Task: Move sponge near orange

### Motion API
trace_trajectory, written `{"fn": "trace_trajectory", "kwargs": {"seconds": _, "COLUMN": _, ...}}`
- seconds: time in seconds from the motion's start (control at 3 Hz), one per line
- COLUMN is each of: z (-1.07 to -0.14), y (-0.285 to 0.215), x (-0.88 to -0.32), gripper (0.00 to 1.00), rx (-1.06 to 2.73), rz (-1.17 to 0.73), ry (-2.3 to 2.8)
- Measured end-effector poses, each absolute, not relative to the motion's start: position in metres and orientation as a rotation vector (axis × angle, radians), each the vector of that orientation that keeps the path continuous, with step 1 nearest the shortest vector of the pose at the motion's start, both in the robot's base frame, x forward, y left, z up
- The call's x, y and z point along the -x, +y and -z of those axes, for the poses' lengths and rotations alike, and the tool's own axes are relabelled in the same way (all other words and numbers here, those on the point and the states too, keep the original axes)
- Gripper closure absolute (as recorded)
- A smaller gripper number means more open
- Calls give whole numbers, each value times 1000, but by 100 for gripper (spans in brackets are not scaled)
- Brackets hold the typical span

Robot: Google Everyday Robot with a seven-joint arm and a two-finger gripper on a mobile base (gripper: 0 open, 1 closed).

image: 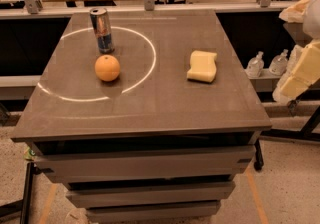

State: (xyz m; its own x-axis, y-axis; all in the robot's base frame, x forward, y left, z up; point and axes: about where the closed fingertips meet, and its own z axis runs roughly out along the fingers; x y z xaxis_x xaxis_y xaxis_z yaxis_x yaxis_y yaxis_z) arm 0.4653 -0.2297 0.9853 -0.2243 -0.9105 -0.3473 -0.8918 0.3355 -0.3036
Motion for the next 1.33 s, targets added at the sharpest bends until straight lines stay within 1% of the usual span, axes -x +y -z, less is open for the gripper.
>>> {"fn": "trace_trajectory", "kwargs": {"seconds": 0.67, "z": -970, "y": -237, "x": -535, "gripper": 0, "rx": 1320, "rz": -247, "ry": 2026}}
{"fn": "trace_trajectory", "kwargs": {"seconds": 1.0, "z": -948, "y": -228, "x": -560, "gripper": 0, "rx": 1286, "rz": -320, "ry": 2061}}
{"fn": "trace_trajectory", "kwargs": {"seconds": 1.33, "z": -948, "y": -228, "x": -560, "gripper": 0, "rx": 1286, "rz": -320, "ry": 2061}}
